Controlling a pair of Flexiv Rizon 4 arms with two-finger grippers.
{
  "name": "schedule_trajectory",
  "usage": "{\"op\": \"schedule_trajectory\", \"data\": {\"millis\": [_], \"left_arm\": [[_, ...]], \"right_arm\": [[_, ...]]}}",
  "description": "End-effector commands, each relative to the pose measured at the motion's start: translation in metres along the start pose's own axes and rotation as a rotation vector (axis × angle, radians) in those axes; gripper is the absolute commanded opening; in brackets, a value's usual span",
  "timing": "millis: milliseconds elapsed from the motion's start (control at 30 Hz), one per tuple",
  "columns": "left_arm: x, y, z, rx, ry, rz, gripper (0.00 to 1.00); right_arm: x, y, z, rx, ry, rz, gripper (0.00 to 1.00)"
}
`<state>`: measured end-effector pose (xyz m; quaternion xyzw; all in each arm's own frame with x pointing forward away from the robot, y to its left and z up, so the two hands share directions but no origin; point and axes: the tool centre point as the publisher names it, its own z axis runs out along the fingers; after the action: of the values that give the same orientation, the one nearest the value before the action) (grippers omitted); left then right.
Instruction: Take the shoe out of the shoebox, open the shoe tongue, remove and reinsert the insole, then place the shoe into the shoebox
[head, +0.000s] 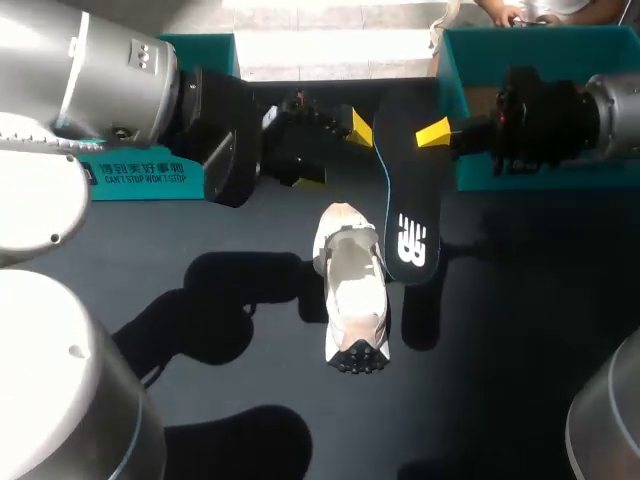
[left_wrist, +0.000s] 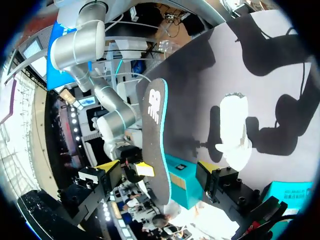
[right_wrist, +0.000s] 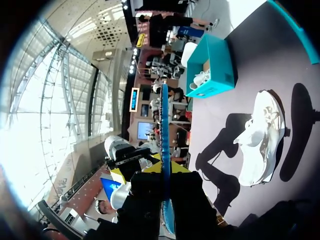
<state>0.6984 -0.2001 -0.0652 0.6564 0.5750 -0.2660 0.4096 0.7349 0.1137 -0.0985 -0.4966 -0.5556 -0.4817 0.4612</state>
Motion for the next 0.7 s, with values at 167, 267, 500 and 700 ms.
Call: {"op": "schedule_trajectory", "data": {"millis": [167, 267, 500, 700], "left_arm": [[-0.006, 0.003, -0.001, 0.006, 0.203, -0.003, 1.0], [-0.023, 0.009, 0.007, 0.002, 0.376, 0.052, 1.0], [-0.04, 0.03, 0.03, -0.003, 0.705, 0.098, 1.0], [-0.045, 0.029, 0.035, 0.006, 0.83, 0.116, 1.0]], "right_arm": [[-0.003, 0.005, 0.005, 0.013, 0.004, 0.008, 0.0], [-0.003, 0.006, 0.006, 0.021, 0.001, 0.008, 0.0], [-0.005, 0.004, 0.011, 0.026, -0.004, 0.011, 0.0], [-0.006, 0.003, 0.011, 0.015, -0.001, 0.014, 0.0]]}}
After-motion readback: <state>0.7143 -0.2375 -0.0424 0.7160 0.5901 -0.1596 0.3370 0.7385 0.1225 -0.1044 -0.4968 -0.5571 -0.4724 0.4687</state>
